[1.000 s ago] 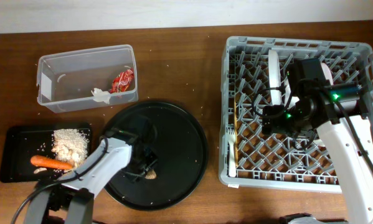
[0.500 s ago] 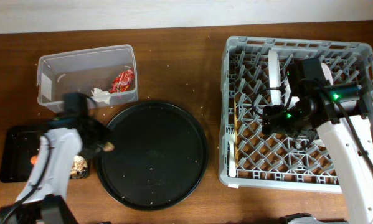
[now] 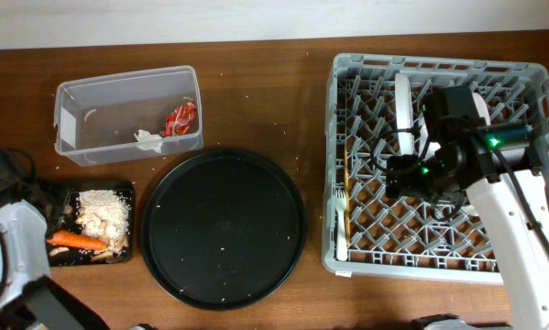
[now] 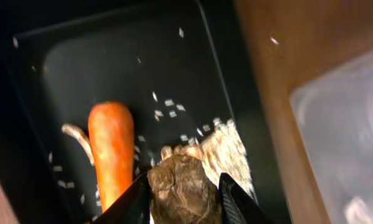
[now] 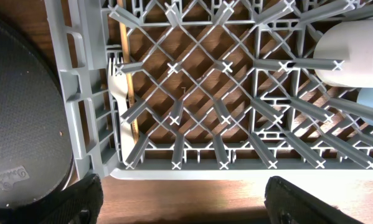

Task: Sort waste into correct bins and load items into the dishwasher rack
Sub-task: 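Drop the brown lump onto the flat black tray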

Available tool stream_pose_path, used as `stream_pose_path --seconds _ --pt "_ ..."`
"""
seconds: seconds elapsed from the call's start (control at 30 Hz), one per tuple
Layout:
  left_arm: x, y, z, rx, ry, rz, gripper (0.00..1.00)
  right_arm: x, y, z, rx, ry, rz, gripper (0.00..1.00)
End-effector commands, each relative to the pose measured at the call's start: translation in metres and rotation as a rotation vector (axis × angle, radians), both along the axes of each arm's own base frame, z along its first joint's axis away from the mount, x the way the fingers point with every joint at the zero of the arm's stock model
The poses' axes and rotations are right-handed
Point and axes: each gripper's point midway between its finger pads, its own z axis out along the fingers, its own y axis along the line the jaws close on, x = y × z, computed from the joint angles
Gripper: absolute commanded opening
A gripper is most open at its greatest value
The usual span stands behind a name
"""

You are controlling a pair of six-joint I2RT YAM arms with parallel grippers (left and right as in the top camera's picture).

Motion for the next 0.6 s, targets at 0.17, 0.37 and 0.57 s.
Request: stream_pose_path --seconds 0.17,0.37,0.57 --pt "-0.009 0.028 -0.036 0.032 0.114 0.052 0.34 -0.001 -0.003 -0.003 -0.011 0.011 -0.005 0.86" --pt "-0.007 0.03 -0.035 0.038 0.105 0.052 0.68 -0.001 -0.003 -0.003 -0.01 0.012 -0.005 0.86" --pt "0.006 0.02 -0.019 -0.015 0.063 -0.019 0.77 -0.002 -0.003 -0.003 -0.01 0.014 -0.005 0.86"
